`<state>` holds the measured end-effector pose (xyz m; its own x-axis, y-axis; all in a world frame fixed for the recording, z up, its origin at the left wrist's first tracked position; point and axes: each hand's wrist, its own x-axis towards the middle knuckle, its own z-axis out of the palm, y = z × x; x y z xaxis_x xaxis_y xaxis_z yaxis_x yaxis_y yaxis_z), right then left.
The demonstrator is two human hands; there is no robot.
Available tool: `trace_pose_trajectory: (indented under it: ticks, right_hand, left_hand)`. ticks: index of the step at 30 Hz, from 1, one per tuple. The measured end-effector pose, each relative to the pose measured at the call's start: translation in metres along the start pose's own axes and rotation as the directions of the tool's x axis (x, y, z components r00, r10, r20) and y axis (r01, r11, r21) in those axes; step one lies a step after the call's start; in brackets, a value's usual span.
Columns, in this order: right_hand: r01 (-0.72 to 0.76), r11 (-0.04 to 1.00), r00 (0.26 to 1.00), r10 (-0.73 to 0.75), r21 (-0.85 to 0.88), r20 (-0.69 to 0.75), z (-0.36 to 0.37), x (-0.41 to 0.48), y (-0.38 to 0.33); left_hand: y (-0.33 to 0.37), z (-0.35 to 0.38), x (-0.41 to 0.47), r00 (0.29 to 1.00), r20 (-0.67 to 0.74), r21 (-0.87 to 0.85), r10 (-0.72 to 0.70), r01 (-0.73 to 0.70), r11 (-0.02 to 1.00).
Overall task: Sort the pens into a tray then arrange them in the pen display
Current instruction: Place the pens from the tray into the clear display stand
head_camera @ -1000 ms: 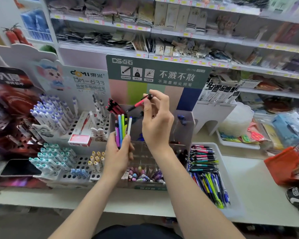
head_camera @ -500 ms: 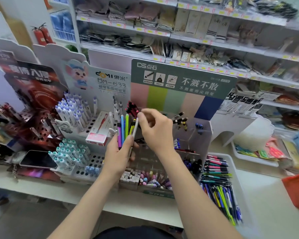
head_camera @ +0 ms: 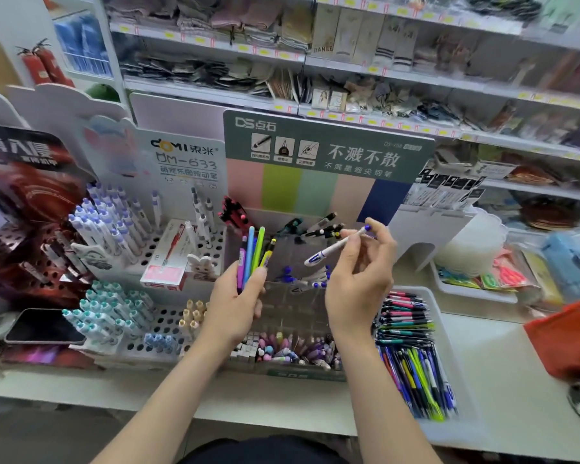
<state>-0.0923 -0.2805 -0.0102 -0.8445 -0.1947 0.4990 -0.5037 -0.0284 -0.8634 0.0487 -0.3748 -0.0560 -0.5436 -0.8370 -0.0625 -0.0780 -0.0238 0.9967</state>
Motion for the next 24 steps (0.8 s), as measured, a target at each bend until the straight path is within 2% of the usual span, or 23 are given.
trace_pose_trajectory:
  ticks: [3,5,7,9,10,12,14,16,18,20,22,24]
  right_hand:
    - [0.135,0.980,0.988,-0.122,-0.146,0.095,-0.010,-0.003,0.023]
    - [0.206,0.952,0.959,-0.150,-0.226,0.242,-0.012,-0.011,0.042]
    - [0.321,0.879,0.907,-0.178,-0.352,0.383,-0.012,-0.021,0.057]
    - [0.410,0.771,0.885,-0.206,-0.487,0.418,-0.010,-0.026,0.063]
    - [0.411,0.761,0.890,-0.216,-0.501,0.401,-0.010,-0.027,0.061]
    - [0.324,0.857,0.910,-0.168,-0.400,0.379,-0.009,-0.028,0.046]
    - [0.043,0.971,0.905,0.063,-0.237,0.421,-0.004,-0.025,0.028]
    - [-0.202,0.968,0.838,0.249,-0.147,0.485,0.003,-0.024,0.016]
    - [-0.247,0.963,0.818,0.268,-0.109,0.509,0.009,-0.024,0.013]
    - [-0.251,0.966,0.842,0.247,-0.056,0.480,0.012,-0.025,0.008]
    - [-0.237,0.971,0.907,0.208,0.036,0.367,0.012,-0.024,0.001]
    - [-0.169,0.980,0.967,0.146,0.100,0.208,0.008,-0.018,-0.005]
  left_hand:
    - [0.000,0.006,-0.001,0.999,0.033,-0.016,-0.009,0.009,1.000]
    - [0.000,0.009,-0.002,0.998,0.066,-0.033,-0.005,0.007,0.999]
    - [-0.001,0.012,-0.002,0.995,0.097,-0.037,-0.006,0.009,0.999]
    - [-0.001,0.013,-0.003,0.993,0.119,-0.047,-0.007,0.012,0.999]
    - [0.000,0.013,-0.003,0.992,0.128,-0.051,-0.002,0.009,0.999]
    - [0.001,0.013,-0.003,0.989,0.146,-0.053,0.017,-0.009,0.999]
    - [0.002,0.011,-0.004,0.984,0.174,-0.065,0.041,-0.031,0.997]
    - [0.004,0.010,-0.005,0.978,0.201,-0.071,0.064,-0.051,0.996]
    - [0.006,0.009,-0.007,0.976,0.201,-0.042,0.087,-0.080,0.996]
    - [0.002,0.008,-0.007,0.982,0.154,0.025,0.109,-0.114,0.993]
    - [-0.004,0.003,-0.004,0.990,0.087,0.110,0.114,-0.124,0.986]
    - [-0.007,-0.001,-0.003,0.995,0.056,0.119,0.088,-0.094,0.988]
